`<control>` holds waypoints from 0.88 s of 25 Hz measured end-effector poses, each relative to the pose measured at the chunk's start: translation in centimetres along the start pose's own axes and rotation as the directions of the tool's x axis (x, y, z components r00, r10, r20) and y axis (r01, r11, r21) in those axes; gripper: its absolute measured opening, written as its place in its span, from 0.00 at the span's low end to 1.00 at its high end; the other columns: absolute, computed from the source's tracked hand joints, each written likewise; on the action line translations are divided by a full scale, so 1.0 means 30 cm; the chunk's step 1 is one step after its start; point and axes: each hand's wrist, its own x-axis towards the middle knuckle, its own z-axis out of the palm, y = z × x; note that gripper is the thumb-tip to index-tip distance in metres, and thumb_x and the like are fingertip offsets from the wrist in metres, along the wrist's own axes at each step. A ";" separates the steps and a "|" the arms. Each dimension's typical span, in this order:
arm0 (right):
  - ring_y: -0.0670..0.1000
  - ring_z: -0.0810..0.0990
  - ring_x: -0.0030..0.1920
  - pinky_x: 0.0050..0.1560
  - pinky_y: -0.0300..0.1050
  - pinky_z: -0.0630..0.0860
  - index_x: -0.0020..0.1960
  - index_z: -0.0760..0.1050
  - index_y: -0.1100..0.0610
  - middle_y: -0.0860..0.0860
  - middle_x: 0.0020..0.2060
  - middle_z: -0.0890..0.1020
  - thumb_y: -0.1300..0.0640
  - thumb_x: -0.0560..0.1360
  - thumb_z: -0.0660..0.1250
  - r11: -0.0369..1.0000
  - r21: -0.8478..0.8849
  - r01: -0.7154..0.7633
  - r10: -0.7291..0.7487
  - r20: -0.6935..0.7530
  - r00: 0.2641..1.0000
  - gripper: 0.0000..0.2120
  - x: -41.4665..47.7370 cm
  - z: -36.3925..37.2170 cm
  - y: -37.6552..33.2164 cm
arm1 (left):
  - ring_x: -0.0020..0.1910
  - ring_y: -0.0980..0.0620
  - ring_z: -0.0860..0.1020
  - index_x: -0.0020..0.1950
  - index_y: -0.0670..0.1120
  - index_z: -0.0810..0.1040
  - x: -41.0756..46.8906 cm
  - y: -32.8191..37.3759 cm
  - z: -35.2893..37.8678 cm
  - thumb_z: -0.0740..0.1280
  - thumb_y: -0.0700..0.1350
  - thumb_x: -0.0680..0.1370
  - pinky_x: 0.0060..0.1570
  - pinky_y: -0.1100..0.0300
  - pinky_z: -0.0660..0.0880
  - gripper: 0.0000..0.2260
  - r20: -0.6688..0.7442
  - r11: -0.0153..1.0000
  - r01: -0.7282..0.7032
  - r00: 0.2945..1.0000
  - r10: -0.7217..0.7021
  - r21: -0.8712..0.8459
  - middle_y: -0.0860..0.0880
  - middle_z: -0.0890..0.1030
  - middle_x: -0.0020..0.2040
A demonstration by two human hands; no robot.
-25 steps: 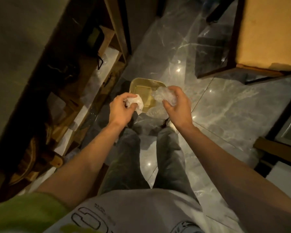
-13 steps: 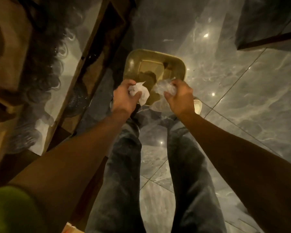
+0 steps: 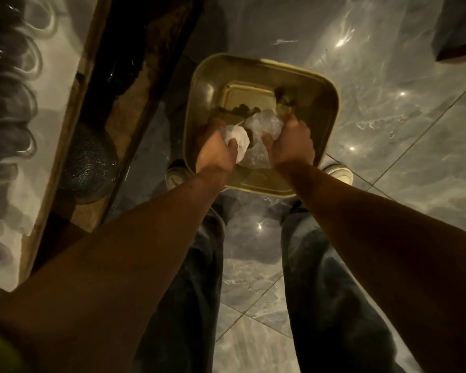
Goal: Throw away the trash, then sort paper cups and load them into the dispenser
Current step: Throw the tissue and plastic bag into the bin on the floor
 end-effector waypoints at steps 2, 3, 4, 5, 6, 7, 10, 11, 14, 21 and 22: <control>0.59 0.71 0.69 0.65 0.53 0.70 0.74 0.62 0.60 0.58 0.70 0.71 0.46 0.78 0.67 0.998 0.022 -0.060 0.059 0.033 0.998 0.31 0.028 0.030 0.005 | 0.69 0.42 0.70 0.68 0.42 0.70 0.033 -0.020 0.023 0.64 0.46 0.80 0.66 0.50 0.67 0.18 -0.017 0.999 -0.006 1.000 0.007 0.035 0.41 0.73 0.68; 0.60 0.70 0.70 0.66 0.53 0.69 0.75 0.61 0.61 0.58 0.71 0.70 0.45 0.77 0.68 0.996 0.042 -0.079 0.078 0.042 0.996 0.34 0.037 0.043 0.008 | 0.69 0.42 0.69 0.69 0.42 0.70 0.046 -0.028 0.032 0.64 0.47 0.80 0.67 0.50 0.66 0.19 -0.008 0.998 -0.015 1.000 0.016 0.053 0.41 0.72 0.68; 0.60 0.69 0.71 0.66 0.54 0.69 0.75 0.60 0.61 0.58 0.71 0.69 0.44 0.76 0.69 0.994 0.066 -0.091 0.088 0.046 0.995 0.36 0.045 0.053 0.011 | 0.70 0.42 0.67 0.70 0.43 0.68 0.055 -0.031 0.041 0.64 0.48 0.80 0.68 0.49 0.65 0.20 0.004 0.997 -0.027 1.000 0.027 0.072 0.41 0.71 0.69; 0.60 0.69 0.71 0.67 0.55 0.69 0.75 0.59 0.61 0.59 0.72 0.68 0.44 0.76 0.69 0.992 0.091 -0.091 0.087 0.047 0.995 0.37 0.050 0.062 0.014 | 0.72 0.42 0.66 0.72 0.43 0.67 0.057 -0.035 0.047 0.65 0.49 0.80 0.69 0.49 0.64 0.22 0.021 0.996 -0.028 0.999 0.026 0.088 0.41 0.69 0.71; 0.60 0.68 0.71 0.67 0.55 0.69 0.75 0.58 0.61 0.58 0.72 0.68 0.44 0.75 0.70 0.991 0.111 -0.079 0.075 0.041 0.996 0.38 0.051 0.067 0.015 | 0.73 0.42 0.64 0.74 0.44 0.65 0.056 -0.035 0.050 0.65 0.50 0.80 0.70 0.48 0.63 0.24 0.030 0.996 -0.019 0.999 0.017 0.089 0.41 0.67 0.73; 0.59 0.68 0.71 0.67 0.55 0.69 0.76 0.58 0.61 0.58 0.72 0.67 0.45 0.75 0.70 0.991 0.121 -0.061 0.057 0.034 0.998 0.38 0.048 0.068 0.017 | 0.74 0.42 0.62 0.75 0.46 0.64 0.053 -0.039 0.053 0.65 0.50 0.80 0.71 0.47 0.62 0.25 0.036 0.998 -0.002 0.999 0.000 0.066 0.41 0.65 0.74; 0.60 0.68 0.71 0.68 0.53 0.68 0.76 0.57 0.62 0.60 0.72 0.66 0.49 0.77 0.69 0.995 0.098 0.015 -0.018 0.034 0.999 0.36 0.020 0.046 0.013 | 0.75 0.42 0.62 0.76 0.49 0.64 0.027 -0.048 0.039 0.65 0.48 0.80 0.73 0.46 0.61 0.25 0.044 1.000 -0.010 0.999 0.010 0.003 0.44 0.66 0.74; 0.60 0.67 0.71 0.68 0.52 0.67 0.76 0.56 0.62 0.60 0.72 0.66 0.51 0.77 0.68 0.996 0.082 0.045 -0.049 0.040 0.998 0.35 -0.004 0.029 0.011 | 0.73 0.42 0.64 0.74 0.50 0.66 0.009 -0.048 0.023 0.65 0.48 0.79 0.73 0.46 0.62 0.24 0.027 0.999 -0.030 0.999 0.030 -0.013 0.44 0.69 0.72; 0.61 0.68 0.70 0.68 0.50 0.67 0.75 0.59 0.62 0.61 0.71 0.67 0.53 0.78 0.66 0.990 0.038 0.138 -0.140 0.056 0.989 0.30 -0.079 -0.023 0.011 | 0.67 0.43 0.72 0.69 0.47 0.70 -0.050 -0.026 -0.034 0.66 0.46 0.78 0.67 0.51 0.69 0.19 0.015 0.996 -0.041 0.999 0.042 -0.084 0.43 0.74 0.66; 0.59 0.71 0.68 0.66 0.54 0.70 0.74 0.62 0.56 0.57 0.70 0.69 0.54 0.80 0.63 0.957 -0.073 0.279 -0.272 0.093 0.958 0.25 -0.333 -0.285 -0.032 | 0.59 0.44 0.76 0.66 0.49 0.71 -0.345 0.073 -0.234 0.63 0.48 0.80 0.58 0.49 0.75 0.14 0.035 0.979 -0.204 0.978 0.203 0.005 0.45 0.73 0.64; 0.59 0.72 0.68 0.66 0.54 0.72 0.74 0.62 0.56 0.57 0.70 0.70 0.53 0.80 0.63 0.944 -0.088 0.318 -0.310 0.095 0.946 0.24 -0.377 -0.335 -0.040 | 0.59 0.44 0.76 0.67 0.49 0.71 -0.393 0.090 -0.271 0.62 0.50 0.81 0.57 0.49 0.75 0.15 0.039 0.973 -0.226 0.974 0.225 0.035 0.46 0.73 0.65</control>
